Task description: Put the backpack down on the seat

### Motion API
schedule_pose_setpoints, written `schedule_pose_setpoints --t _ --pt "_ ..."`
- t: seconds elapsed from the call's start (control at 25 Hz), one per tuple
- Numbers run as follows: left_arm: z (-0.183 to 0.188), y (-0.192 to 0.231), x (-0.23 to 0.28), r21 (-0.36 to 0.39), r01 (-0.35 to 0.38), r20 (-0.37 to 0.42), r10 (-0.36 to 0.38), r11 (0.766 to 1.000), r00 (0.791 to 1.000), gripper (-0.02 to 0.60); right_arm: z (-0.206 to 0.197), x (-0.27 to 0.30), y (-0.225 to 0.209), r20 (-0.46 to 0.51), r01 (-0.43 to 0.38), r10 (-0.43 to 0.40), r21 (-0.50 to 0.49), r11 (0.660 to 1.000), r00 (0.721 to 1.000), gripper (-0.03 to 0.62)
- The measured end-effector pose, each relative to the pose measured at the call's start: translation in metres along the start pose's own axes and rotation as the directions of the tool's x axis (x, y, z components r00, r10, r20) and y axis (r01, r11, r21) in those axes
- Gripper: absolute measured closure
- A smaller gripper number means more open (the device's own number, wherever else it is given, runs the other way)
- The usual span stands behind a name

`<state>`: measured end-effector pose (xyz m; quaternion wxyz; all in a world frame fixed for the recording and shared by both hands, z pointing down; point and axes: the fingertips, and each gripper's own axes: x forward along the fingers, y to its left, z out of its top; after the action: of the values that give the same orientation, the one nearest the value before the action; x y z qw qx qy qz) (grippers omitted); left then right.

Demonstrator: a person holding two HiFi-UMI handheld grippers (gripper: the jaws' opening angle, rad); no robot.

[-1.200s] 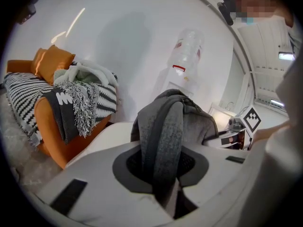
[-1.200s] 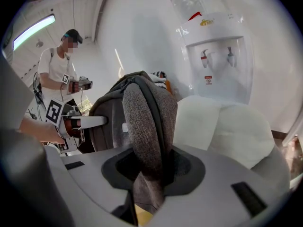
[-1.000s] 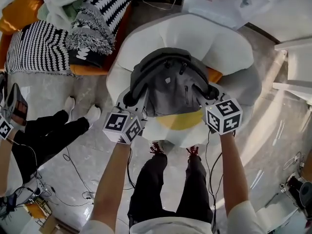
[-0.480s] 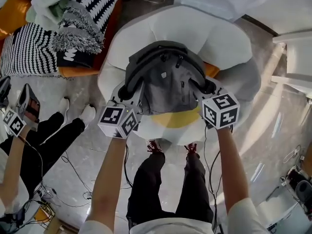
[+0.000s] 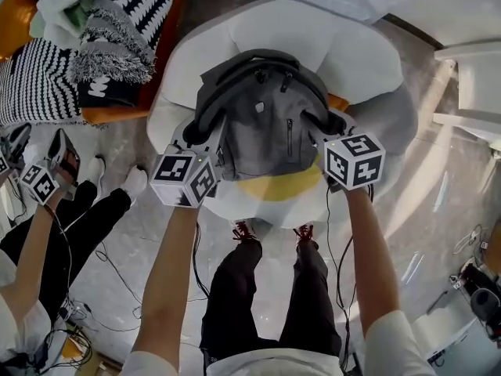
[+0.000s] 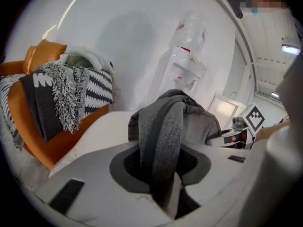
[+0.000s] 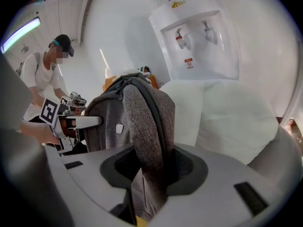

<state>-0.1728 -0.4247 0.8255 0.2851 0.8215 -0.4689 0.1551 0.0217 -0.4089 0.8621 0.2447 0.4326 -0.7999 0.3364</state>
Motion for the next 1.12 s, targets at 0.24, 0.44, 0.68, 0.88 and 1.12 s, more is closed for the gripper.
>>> schedule_pose_setpoints --t 0.24,0.44,0.68,0.88,1.12 --pt "0.000 0.004 0.011 0.003 -0.022 -0.017 0.022 1.000 1.000 0.436 0.000 0.005 -0.012 0.025 0.053 -0.053 0.010 0.999 0.998 0.460" --pt "0.000 0.007 0.011 0.015 -0.047 -0.027 0.047 0.999 0.999 0.392 0.002 0.003 -0.016 0.048 0.105 -0.104 -0.010 0.994 0.993 0.430" --pt "-0.008 -0.002 0.004 0.067 -0.020 -0.086 0.026 0.998 0.996 0.328 -0.004 -0.006 -0.017 0.050 0.133 -0.133 0.002 0.991 0.990 0.401" --pt "-0.006 -0.003 -0.006 0.057 -0.039 -0.079 0.043 0.998 0.996 0.318 -0.007 -0.017 -0.017 0.059 0.160 -0.161 0.020 0.987 0.985 0.384" --pt "-0.009 0.003 -0.026 0.011 -0.103 -0.069 0.104 0.995 0.992 0.302 -0.010 -0.042 -0.012 0.057 0.176 -0.176 -0.003 0.984 0.983 0.384"
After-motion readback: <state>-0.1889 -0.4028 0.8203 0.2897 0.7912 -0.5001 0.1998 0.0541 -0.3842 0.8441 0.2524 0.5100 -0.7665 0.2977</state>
